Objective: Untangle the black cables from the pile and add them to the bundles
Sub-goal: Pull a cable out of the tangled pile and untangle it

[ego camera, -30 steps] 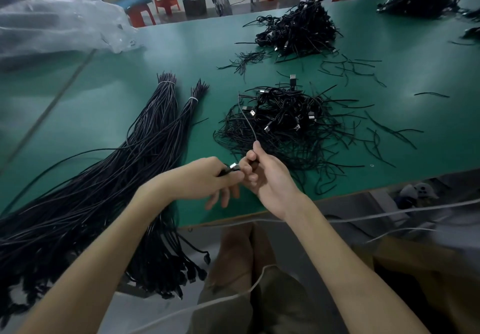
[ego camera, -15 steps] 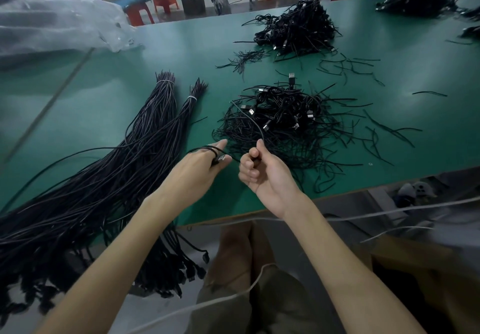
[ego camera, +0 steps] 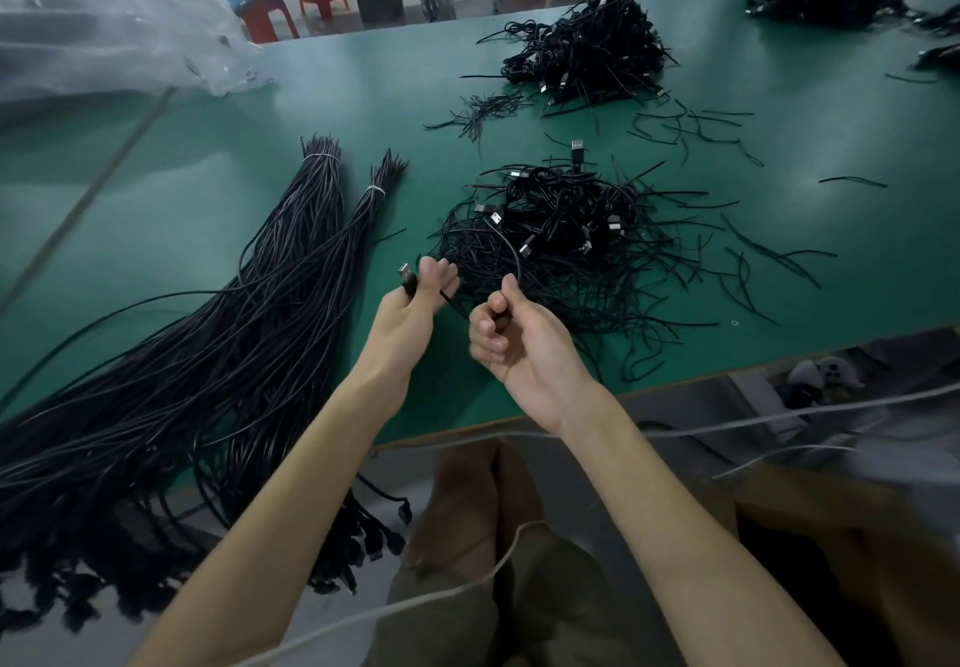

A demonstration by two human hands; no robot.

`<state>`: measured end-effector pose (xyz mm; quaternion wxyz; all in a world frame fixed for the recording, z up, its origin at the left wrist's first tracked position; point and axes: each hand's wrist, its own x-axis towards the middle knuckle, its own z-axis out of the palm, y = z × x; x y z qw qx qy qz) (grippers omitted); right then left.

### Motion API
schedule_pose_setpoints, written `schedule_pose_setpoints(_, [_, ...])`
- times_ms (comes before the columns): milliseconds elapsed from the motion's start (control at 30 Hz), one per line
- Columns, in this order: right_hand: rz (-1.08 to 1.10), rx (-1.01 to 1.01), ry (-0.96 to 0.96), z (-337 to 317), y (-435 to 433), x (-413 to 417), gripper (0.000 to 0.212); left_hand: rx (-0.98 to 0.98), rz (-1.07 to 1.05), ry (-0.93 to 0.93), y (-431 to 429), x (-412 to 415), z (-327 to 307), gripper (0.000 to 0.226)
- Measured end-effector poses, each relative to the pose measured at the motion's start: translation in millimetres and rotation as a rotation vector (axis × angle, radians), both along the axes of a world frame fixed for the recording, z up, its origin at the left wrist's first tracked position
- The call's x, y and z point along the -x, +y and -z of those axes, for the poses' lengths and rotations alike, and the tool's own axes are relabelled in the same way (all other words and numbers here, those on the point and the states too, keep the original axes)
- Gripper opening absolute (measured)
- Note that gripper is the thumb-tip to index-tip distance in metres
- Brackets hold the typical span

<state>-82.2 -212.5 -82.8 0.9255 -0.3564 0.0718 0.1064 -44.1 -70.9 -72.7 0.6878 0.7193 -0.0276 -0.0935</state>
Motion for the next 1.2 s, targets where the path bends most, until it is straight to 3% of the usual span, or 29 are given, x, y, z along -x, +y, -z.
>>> schedule_pose_setpoints(167, [-0.005, 0.005, -0.017, 1, 0, 1, 0.04, 0.202, -0.077, 0.04, -5, 1, -4, 0.052])
schedule_pose_setpoints(500, [-0.004, -0.026, -0.032, 0, 1, 1, 0.041, 0.779, 0.06, 0.241, -3, 5, -21, 0.052])
schedule_pose_setpoints(667, [-0.014, -0.036, -0.026, 0, 2, 1, 0.042, 0.953, 0.09, 0.325, 1, 7, -24, 0.047])
schedule_pose_setpoints(767, [-0.029, -0.034, -0.027, 0, 2, 0, 0.042, 0.959, 0.161, 0.321, 5, 8, -28, 0.046])
schedule_pose_setpoints(933, [-0.031, -0.051, -0.019, 1, 2, -1, 0.041, 0.752, 0.338, 0.281, 21, 5, -31, 0.045])
schedule_pose_setpoints(1133, [-0.046, 0.053, -0.011, -2, 4, 1, 0.041, -0.131, 0.71, 0.042, 49, 12, -41, 0.056])
schedule_pose_setpoints(1200, [-0.045, 0.079, -0.026, -4, 5, 2, 0.04, -0.338, 0.781, 0.02, 50, 16, -45, 0.06])
